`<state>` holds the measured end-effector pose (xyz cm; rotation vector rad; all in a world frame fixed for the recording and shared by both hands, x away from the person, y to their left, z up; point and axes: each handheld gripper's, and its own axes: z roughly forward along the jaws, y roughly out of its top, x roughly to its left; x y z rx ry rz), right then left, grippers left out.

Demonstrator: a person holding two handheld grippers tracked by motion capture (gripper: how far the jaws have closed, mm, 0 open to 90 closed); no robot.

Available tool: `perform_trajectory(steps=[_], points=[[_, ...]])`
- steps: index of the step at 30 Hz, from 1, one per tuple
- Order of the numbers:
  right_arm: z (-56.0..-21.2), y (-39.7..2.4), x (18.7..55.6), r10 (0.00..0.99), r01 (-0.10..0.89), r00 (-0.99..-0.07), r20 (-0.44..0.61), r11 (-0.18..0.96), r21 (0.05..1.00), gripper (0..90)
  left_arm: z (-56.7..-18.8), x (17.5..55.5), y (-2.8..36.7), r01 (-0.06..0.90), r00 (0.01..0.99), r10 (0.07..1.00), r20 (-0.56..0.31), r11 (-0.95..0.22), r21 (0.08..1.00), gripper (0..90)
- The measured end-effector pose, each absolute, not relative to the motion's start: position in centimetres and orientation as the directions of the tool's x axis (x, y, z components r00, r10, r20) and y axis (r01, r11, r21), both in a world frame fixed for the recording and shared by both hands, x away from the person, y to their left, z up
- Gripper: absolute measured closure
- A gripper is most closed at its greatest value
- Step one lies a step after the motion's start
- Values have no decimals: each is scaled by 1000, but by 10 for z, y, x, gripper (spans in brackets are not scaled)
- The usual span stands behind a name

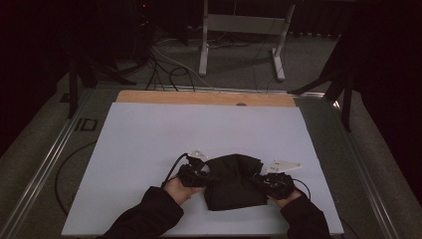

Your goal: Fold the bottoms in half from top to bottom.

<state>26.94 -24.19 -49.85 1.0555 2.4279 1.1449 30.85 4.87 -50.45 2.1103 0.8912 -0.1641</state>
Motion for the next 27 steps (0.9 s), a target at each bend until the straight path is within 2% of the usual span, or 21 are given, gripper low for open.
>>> perform_trajectory(steps=[27], points=[[-488, -196, 304, 680, 452, -732, 48, 431, 781, 796, -485, 325, 92, 642, 723, 590, -360, -380, 666, 765]])
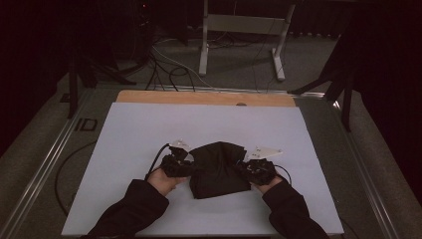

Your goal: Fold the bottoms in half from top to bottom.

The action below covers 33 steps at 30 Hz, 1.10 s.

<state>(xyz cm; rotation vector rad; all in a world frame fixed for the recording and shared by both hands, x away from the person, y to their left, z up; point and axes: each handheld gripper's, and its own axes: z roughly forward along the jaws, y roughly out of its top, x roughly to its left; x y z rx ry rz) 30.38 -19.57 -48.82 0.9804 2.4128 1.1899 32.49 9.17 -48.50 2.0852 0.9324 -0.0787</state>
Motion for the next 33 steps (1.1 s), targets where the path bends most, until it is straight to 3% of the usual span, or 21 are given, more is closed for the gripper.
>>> perform_trajectory(steps=[18, 33], points=[[-482, -173, 323, 695, 460, -716, 70, 394, 796, 795, -469, 350, 111, 616, 745, 586, -318, -422, 665, 764], [-503, -162, 347, 733, 507, -675, 86, 375, 776, 793, -489, 379, 118, 646, 725, 600, -338, -424, 634, 760]])
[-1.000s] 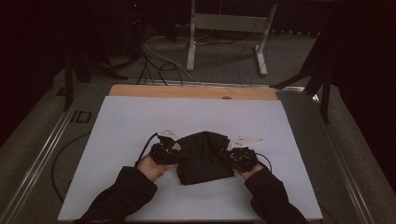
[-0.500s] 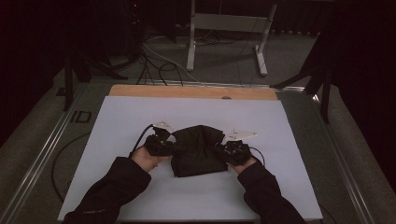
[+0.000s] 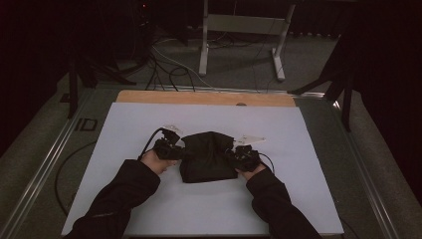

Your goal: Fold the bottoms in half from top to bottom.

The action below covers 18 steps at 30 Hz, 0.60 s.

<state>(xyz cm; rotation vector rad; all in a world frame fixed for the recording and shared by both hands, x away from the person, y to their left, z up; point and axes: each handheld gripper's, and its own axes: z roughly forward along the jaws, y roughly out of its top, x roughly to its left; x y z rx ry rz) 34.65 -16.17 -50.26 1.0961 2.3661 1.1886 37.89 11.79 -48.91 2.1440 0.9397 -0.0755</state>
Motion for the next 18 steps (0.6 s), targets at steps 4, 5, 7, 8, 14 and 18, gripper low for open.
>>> perform_trajectory(steps=[4, 5, 7, 8, 14, 18], points=[[-507, -162, 349, 744, 510, -665, 69, 385, 770, 791, -496, 384, 119, 654, 718, 606, -343, -418, 630, 758], [-507, -162, 349, 744, 510, -665, 69, 385, 770, 791, -496, 384, 119, 654, 718, 606, -343, -418, 630, 757], [-511, -164, 352, 753, 519, -656, 62, 389, 761, 790, -502, 387, 120, 660, 712, 612, -343, -416, 626, 755], [-512, -164, 353, 756, 524, -651, 67, 385, 760, 789, -502, 387, 120, 660, 712, 612, -343, -416, 626, 754], [-518, -165, 356, 765, 544, -640, 68, 389, 744, 785, -510, 391, 119, 664, 706, 619, -344, -408, 627, 743], [-520, -167, 357, 765, 546, -641, 67, 393, 740, 780, -514, 392, 119, 658, 710, 617, -338, -412, 630, 736]])
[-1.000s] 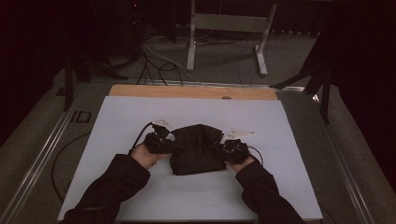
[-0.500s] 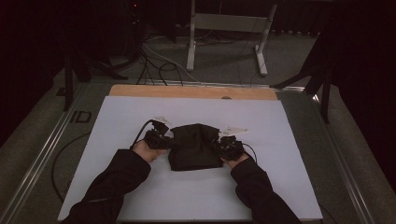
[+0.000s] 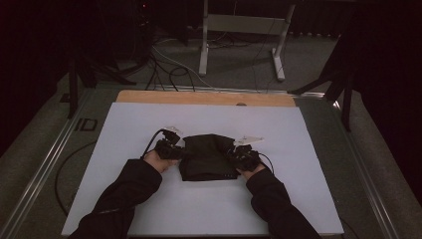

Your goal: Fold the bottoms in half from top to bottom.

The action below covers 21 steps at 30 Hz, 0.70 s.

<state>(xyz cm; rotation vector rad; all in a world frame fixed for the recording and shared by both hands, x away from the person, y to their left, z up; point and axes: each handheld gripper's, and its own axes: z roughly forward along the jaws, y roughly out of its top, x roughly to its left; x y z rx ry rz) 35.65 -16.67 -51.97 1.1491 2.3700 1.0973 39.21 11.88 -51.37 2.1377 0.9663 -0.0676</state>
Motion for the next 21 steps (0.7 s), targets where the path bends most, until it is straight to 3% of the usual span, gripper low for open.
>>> perform_trajectory(steps=[6, 10, 14, 15, 17, 18, 20, 21], points=[[-525, -167, 359, 774, 562, -629, 69, 392, 728, 772, -520, 394, 117, 656, 707, 628, -325, -412, 632, 716], [-526, -169, 360, 783, 576, -616, 81, 378, 725, 722, -521, 393, 118, 650, 705, 638, -310, -408, 641, 663], [-526, -174, 362, 801, 583, -594, 82, 357, 730, 614, -520, 391, 120, 660, 692, 650, -313, -395, 639, 574], [-526, -176, 363, 802, 587, -590, 96, 344, 733, 550, -520, 391, 120, 664, 689, 652, -317, -392, 637, 520], [-526, -176, 363, 802, 587, -590, 96, 344, 733, 550, -519, 390, 120, 663, 689, 653, -314, -393, 638, 494], [-524, -180, 362, 803, 583, -588, 95, 339, 739, 530, -518, 388, 121, 655, 695, 651, -306, -397, 643, 420], [-523, -181, 362, 805, 581, -587, 90, 341, 739, 426, -517, 386, 120, 652, 692, 660, -291, -399, 645, 384], [-522, -183, 361, 804, 585, -585, 105, 330, 741, 360, -517, 385, 121, 655, 688, 664, -293, -395, 644, 311]])
